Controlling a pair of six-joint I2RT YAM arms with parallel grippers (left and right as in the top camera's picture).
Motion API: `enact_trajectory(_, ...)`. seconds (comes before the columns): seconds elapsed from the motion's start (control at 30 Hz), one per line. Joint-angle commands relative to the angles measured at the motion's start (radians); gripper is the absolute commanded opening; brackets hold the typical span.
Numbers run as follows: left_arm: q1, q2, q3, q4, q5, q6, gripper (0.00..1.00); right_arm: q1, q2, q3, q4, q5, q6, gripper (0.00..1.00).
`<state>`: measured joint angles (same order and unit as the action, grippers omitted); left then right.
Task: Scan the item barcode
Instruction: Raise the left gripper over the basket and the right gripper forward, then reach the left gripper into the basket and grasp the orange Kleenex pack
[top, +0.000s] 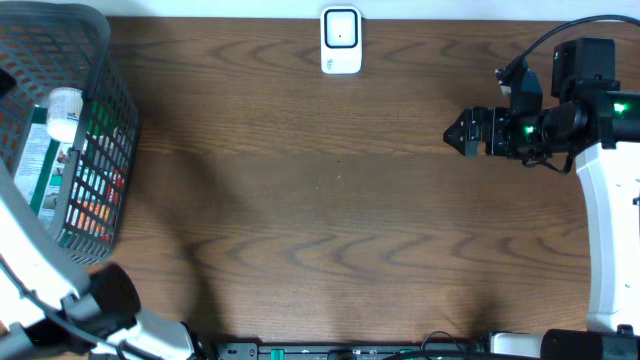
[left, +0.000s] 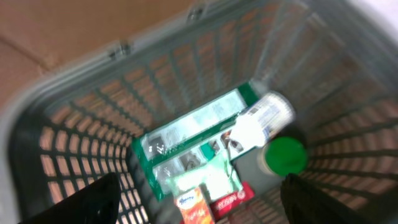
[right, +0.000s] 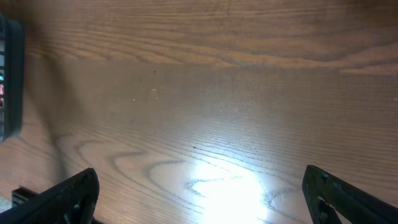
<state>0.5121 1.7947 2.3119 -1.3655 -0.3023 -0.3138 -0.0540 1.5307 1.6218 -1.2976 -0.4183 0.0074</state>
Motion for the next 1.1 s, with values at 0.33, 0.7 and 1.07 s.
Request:
enact_trajectory(0.33, 0.140, 0.122, 0.000, -0.258, 0.000, -0.350, 0.79, 0.002, -0.001, 0.018, -0.001, 0.002, 0.006, 0.99)
enact_trajectory(0.7, 0.133, 0.122, -0.134, -0.230, 0.044, -0.345, 0.70, 0.002, -0.001, 0.018, -0.001, 0.002, 0.006, 0.99)
enact_trajectory(1.07, 0.133, 0.085, -0.300, -0.144, 0.135, -0.256, 0.70, 0.002, -0.001, 0.018, 0.000, 0.002, 0.006, 0.99)
